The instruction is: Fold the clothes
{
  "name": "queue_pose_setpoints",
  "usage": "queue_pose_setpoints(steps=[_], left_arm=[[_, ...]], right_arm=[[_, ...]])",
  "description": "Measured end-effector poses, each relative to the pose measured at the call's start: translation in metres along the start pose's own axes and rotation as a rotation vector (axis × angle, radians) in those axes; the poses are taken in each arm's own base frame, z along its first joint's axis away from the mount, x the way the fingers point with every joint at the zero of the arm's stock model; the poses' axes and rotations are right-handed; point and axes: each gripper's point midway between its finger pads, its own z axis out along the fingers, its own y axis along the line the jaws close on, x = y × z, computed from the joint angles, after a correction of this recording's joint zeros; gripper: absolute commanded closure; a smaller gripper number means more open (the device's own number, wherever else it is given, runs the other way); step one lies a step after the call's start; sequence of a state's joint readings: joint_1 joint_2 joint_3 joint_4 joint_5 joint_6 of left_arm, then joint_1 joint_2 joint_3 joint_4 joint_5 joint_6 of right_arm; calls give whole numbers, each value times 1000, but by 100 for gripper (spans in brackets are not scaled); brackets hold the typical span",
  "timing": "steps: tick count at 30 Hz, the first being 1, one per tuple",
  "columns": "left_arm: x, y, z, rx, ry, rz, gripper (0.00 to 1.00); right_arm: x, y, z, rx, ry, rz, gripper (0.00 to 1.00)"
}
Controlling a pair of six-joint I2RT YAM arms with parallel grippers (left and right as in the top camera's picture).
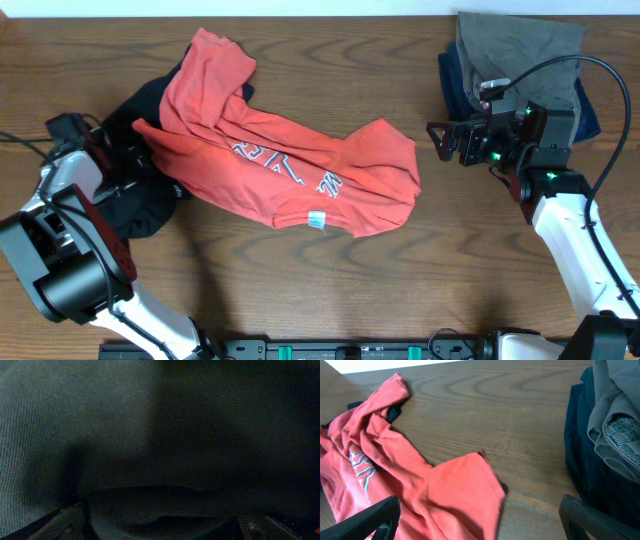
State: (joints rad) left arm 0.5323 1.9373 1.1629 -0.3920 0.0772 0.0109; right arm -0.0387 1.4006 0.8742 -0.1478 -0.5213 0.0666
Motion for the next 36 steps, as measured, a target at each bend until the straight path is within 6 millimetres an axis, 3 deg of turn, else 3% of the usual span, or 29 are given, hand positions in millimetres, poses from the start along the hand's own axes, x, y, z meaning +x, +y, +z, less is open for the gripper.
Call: queue_pose_setpoints(steps=[7, 12, 17, 21, 26, 30, 36], left_arm=[[3, 8, -3, -2, 17, -39, 2], [20, -1, -21, 2, 56, -48, 2], [10, -11, -77, 26, -32, -81, 2], [9, -14, -122, 41, -99, -103, 2], [16, -21, -147, 53, -123, -98, 2], [21, -35, -152, 69, -120, -62, 2], [27, -66, -152, 101, -109, 21, 2]], right_arm=[[24, -5, 9, 7, 89, 46, 2], [57, 8, 24, -19, 213, 69, 15], [89, 30, 39, -53, 333, 69, 29], [118, 36, 49, -30, 432, 86, 43], [144, 35, 58, 7, 517, 111, 46], [141, 23, 67, 73, 487, 108, 40], [106, 5, 85, 153, 324, 51, 43]])
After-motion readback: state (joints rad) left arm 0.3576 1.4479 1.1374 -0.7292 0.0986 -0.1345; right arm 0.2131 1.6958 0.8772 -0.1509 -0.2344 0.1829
